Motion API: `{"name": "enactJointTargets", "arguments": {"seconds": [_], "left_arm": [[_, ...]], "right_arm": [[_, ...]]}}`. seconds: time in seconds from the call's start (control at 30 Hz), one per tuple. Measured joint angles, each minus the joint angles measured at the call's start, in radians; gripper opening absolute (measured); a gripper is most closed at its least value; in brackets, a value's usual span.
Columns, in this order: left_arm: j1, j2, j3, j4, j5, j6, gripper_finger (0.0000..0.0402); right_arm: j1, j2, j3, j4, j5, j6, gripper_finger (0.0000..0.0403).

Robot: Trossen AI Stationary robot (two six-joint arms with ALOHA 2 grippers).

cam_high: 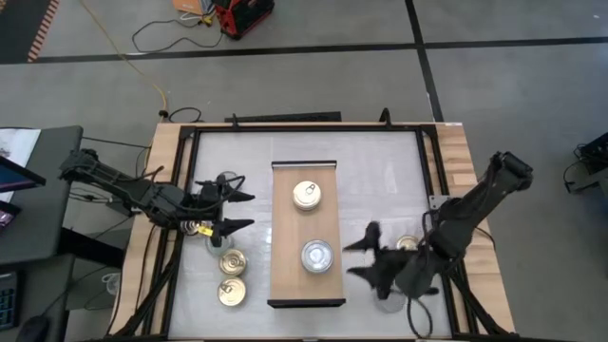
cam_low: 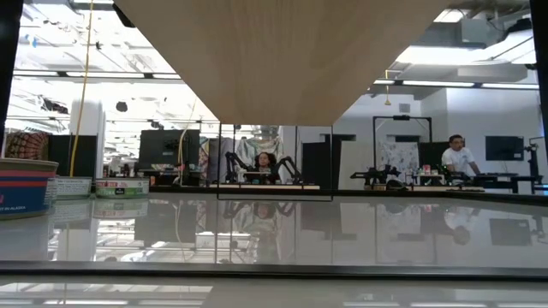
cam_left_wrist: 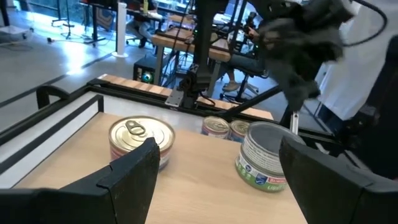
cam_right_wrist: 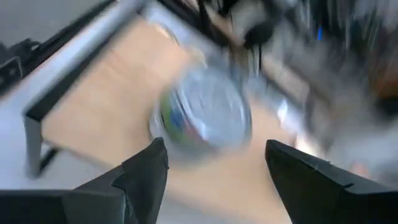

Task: Stack canned seafood by type on shelf
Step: Stack the green tuna can on top of the stacked green tuna cans on the shelf

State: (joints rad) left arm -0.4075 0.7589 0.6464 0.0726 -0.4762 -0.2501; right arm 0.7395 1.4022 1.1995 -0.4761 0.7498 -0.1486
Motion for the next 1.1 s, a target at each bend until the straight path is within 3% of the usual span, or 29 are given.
{"name": "enactJointTargets", "arguments": {"seconds": [0.07,0.17,0.3,0.5,0.67,0.9,1.1], "left_arm": [[-0.004,0.000,0.000,-0.006,-0.007,0.019,0.0316],[-0.005,0.000,0.000,-0.006,-0.022,0.039,0.0316],[-0.005,0.000,0.000,-0.006,-0.023,0.061,0.0316],[-0.005,0.000,0.000,-0.007,-0.023,0.063,0.0316],[-0.005,0.000,0.000,-0.015,-0.023,0.056,0.0316],[-0.005,0.000,0.000,-0.014,-0.026,0.070,0.0316],[-0.005,0.000,0.000,-0.017,-0.027,0.070,0.0316]], "right_arm": [[0.001,-0.042,0.000,-0.165,-0.028,0.291,0.0302],[-0.001,-0.085,-0.004,-0.376,-0.162,0.653,0.0302],[-0.042,-0.085,-0.085,-0.420,-0.442,0.864,0.0302],[-0.087,-0.002,-0.211,-0.286,-0.755,0.920,0.0301],[-0.088,0.079,-0.225,-0.219,-0.898,0.929,0.0301],[-0.088,0.147,-0.226,-0.249,-0.991,0.888,0.0296],[-0.093,0.169,-0.225,-0.268,-0.974,0.844,0.0244]]}}
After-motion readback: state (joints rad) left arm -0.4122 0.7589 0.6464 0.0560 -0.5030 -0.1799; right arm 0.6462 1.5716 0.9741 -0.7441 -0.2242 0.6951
